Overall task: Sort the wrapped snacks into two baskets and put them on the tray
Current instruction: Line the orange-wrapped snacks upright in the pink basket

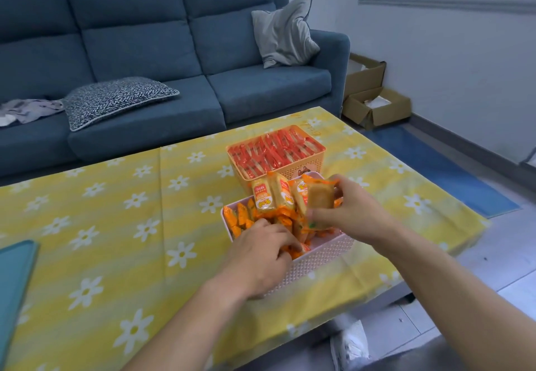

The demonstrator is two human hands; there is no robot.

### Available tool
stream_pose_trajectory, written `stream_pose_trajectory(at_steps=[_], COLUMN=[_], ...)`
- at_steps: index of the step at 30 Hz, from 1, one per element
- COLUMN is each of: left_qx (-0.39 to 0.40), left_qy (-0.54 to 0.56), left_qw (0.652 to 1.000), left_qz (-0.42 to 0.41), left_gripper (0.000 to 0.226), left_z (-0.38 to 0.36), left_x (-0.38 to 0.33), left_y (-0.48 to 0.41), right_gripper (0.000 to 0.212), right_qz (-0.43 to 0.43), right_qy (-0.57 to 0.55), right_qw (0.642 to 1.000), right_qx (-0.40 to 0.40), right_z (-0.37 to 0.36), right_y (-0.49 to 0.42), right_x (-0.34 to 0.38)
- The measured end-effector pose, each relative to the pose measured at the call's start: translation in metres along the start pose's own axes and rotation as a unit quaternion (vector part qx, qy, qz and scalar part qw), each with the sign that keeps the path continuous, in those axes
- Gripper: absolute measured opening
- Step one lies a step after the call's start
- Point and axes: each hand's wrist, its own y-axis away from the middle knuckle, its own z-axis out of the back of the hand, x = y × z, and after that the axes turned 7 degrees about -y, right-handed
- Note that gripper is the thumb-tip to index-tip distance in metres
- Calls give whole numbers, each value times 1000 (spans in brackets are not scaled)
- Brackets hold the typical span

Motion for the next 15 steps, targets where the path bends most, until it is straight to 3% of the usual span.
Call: stream_pose_trajectory(at_steps=[3, 6, 8, 11, 13, 15], left_qx=[3, -48, -96, -145, -141, -117], left_qy=[21, 91, 141, 185, 176, 165], left_qw=[1000, 991, 979, 968, 971, 976], left_qz=[15, 82, 107, 92, 76, 79], left_gripper=[44, 29, 22, 29, 26, 19], left_z=[3, 2, 0, -2, -2, -5], left_x=[-3, -7, -15, -30, -36, -36], left_y=[0, 2, 1, -2, -6, -10], right_gripper=[41, 44, 47, 32, 23, 24], right_qz=[-1, 6, 15, 52, 70, 26], right_qy=[106, 249, 332, 460, 467, 405], right_qw=[994, 968, 941, 883, 881, 911], right_qx=[8, -31, -60, -80, -33, 71], right_z=[-4, -11, -20, -37, -41, -27], right_y=[3, 6, 9, 15, 18, 20], right_x=[-8, -14, -17, -19, -17, -11])
